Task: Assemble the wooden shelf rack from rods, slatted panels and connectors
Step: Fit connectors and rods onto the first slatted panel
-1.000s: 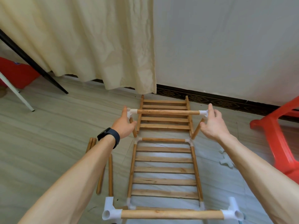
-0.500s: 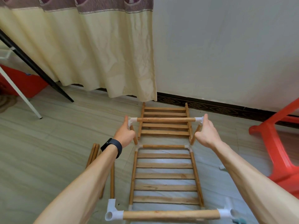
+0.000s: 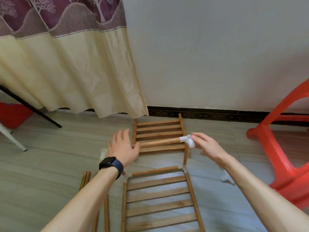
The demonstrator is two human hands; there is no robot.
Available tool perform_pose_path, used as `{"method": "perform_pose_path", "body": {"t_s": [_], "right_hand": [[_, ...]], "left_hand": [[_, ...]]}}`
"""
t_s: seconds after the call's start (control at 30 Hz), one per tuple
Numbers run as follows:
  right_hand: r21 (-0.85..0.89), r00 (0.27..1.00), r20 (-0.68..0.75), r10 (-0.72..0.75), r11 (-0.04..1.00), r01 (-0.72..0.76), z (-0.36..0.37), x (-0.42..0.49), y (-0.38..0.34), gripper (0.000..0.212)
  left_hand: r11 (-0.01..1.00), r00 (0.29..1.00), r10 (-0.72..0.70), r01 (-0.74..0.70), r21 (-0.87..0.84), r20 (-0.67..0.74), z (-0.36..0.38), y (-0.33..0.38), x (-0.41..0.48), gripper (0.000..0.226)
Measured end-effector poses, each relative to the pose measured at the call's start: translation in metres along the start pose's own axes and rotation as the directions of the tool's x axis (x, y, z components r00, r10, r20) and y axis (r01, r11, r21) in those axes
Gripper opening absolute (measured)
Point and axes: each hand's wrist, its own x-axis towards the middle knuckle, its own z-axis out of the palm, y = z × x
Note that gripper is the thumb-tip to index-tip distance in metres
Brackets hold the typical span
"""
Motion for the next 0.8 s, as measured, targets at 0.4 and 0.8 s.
{"method": "perform_pose_path", "body": {"t_s": [0.4,0.8], "right_hand": [[-0.213,0.949,-0.088,0.303,0.925,-0.315,0.012,0.118,0.107,0.065],[-0.458,0.952,-0.164,0.259,0.835,-0.306,0.055,0.168,0.145,0.033]], "left_hand": [[0.92,0.899,0.343,-0.38,0.097,0.271,0.058,0.143,0.047,0.069],[0.911,0.896,0.352,-0.395,0.122,0.27,0.077,0.149,0.055,0.071]]}}
